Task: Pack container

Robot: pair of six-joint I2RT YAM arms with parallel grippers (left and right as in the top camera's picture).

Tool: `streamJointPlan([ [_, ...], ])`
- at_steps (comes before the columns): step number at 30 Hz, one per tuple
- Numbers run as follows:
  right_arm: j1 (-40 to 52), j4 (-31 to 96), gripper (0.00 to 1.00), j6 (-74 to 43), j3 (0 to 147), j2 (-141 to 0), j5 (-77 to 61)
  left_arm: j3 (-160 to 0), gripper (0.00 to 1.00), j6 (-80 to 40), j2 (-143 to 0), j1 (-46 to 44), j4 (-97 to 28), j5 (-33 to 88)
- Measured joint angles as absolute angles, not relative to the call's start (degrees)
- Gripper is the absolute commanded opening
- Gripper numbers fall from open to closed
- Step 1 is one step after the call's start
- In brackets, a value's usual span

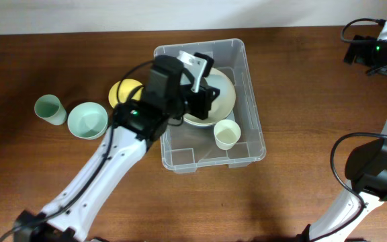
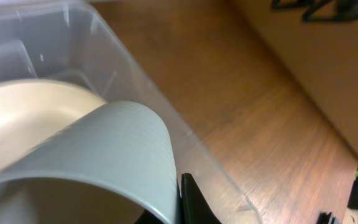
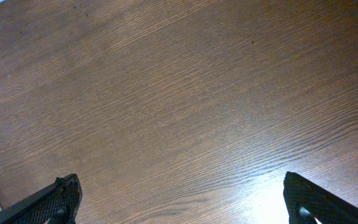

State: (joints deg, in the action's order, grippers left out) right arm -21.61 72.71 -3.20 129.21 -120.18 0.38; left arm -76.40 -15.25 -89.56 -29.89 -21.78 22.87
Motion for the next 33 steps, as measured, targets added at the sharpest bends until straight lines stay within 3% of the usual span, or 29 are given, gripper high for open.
streamJointPlan([
  [10, -21.6, 72.7, 0.99, -3.2, 129.2, -120.2, 0.4, -76.4, 0.00, -15.7, -95.5, -34.2, -23.6, 21.8],
  [17, -21.6, 72.7, 0.99, -3.2, 129.2, -120.2, 0.4, -76.7, 0.00, -15.7, -95.8, -37.5, -32.0, 15.9],
  [33, -21.6, 72.7, 0.99, -3.2, 129.2, -120.2, 0.4, -77.9, 0.00, -15.7, -95.8, -40.4, -31.1, 12.6],
])
